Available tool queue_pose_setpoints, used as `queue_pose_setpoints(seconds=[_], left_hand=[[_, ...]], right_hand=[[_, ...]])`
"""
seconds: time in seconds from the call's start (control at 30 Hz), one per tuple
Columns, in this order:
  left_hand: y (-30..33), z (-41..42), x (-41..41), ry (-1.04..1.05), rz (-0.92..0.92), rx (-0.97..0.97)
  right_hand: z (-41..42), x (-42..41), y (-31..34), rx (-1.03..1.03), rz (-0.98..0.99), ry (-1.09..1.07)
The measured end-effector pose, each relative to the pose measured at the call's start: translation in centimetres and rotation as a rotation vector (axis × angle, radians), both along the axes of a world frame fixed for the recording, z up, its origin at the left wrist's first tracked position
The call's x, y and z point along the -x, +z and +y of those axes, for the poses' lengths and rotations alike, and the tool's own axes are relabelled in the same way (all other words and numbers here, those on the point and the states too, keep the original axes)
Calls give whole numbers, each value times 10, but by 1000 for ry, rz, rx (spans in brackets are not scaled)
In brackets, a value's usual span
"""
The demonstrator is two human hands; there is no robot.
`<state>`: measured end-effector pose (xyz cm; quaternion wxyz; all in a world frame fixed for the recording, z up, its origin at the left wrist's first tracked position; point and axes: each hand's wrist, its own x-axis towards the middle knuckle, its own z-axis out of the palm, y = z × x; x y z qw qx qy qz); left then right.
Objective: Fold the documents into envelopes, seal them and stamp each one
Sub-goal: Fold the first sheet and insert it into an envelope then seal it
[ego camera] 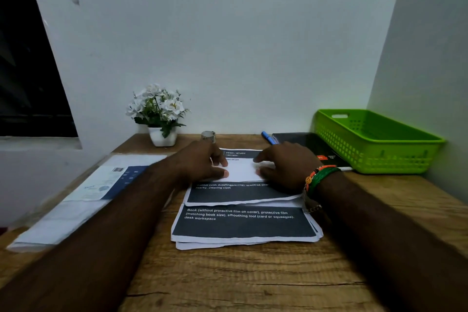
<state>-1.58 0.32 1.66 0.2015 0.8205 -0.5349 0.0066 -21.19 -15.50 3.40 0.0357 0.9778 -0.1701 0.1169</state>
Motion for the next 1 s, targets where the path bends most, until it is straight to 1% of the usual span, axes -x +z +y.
queue_pose_setpoints(seconds=[0.13,0.2,0.27,0.4,0.47,0.6,0.73,0.8,0.83,0.87,0.93,1.0], left_hand=[[-5,-2,5,11,12,-2],[-7,-5,13,-29,12,-4],[-9,-9,22,-74,-26,-20],[-6,-13,25,-61,-102,-99],[-1,-10,20,-8,-115,-141],[9,2,11,139,-87,-148],[17,9,8,258,-93,-201],[20,10,13,352,-230,-215],[19,10,17,383,-311,-194],[17,9,20,387,-350,-157],[12,4,23,311,-273,-82],[6,0,26,200,-173,-101]], right_hand=[[4,-4,-1,-16,46,27],[4,-5,-2,-18,57,29],[4,-5,-2,-17,56,35],[2,-6,-2,-26,61,37],[1,-6,-2,-29,65,41],[0,-5,-3,-36,61,46],[1,-5,-2,-48,56,43],[0,-5,-3,-48,55,43],[0,-5,-3,-49,57,43],[0,-5,-3,-49,60,41],[0,-5,-2,-56,66,34],[0,-4,0,-61,68,34]])
